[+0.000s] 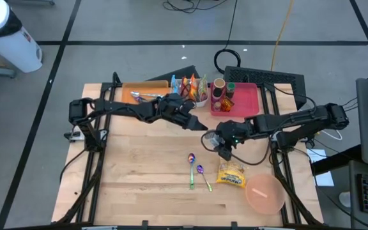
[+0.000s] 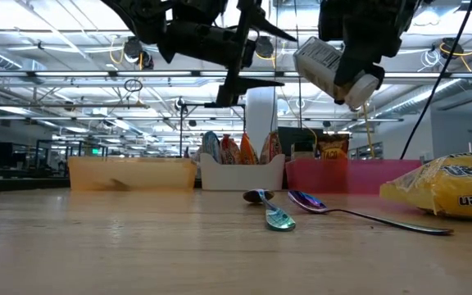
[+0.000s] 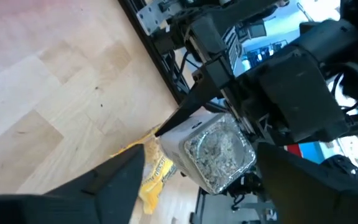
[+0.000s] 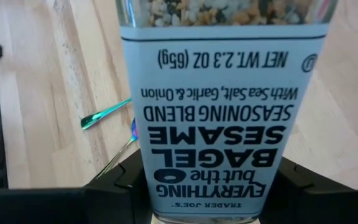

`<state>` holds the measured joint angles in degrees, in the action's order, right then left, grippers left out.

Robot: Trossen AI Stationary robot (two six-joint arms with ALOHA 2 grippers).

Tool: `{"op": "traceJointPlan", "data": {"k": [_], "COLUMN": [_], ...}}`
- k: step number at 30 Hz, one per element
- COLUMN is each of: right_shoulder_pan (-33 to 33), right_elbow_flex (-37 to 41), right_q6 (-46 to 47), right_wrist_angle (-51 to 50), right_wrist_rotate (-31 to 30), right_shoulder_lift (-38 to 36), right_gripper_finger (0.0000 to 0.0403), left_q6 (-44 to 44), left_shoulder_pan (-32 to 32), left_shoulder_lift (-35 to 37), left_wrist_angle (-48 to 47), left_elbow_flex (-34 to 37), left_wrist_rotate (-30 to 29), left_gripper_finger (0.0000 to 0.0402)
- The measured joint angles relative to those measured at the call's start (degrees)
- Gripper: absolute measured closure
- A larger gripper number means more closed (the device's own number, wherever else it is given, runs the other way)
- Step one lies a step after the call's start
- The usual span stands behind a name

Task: Pick & Place Food Item
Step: Put the white spice bottle into the red bin

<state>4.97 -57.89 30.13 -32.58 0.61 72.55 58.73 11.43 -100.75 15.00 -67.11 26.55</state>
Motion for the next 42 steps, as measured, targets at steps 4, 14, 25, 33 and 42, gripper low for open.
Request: {"op": "traceJointPlan", "data": {"k": [4, 14, 25, 33, 42], "right_shoulder_pan": [-0.04, -2.4, -4.8, -5.07, -4.2], "right_elbow_flex": [-2.44, -6.57, -12.69, -15.81, -15.84], "right_q6": [-2.11, -7.16, -12.75, -15.65, -15.51], "right_wrist_angle": [-2.29, -7.45, -9.15, -10.83, -12.72], "right_wrist_rotate": [-0.36, 0.23, 1.25, 0.92, 0.48], "right_shoulder_lift": [0.0, 2.43, 9.43, 11.07, 11.13], "right_gripper_finger": [0.0214, 0.0214, 0.0214, 0.0214, 0.0214], "left_q6": [-0.33, 5.34, 7.59, 7.94, 9.78], "left_shoulder_pan": [-1.24, -2.57, -3.35, -3.45, -2.56], "left_shoulder_lift": [-0.02, -0.04, -0.07, -0.07, -0.09], "left_wrist_angle": [0.02, 1.27, 1.99, -0.14, 0.0], "left_elbow_flex": [0.0, 0.0, 0.04, 0.04, 0.04], "left_wrist_rotate": [-1.33, -4.11, -4.35, -3.89, -3.51], "left_gripper_finger": [0.0046, 0.0022, 0.0045, 0.0066, 0.013]}}
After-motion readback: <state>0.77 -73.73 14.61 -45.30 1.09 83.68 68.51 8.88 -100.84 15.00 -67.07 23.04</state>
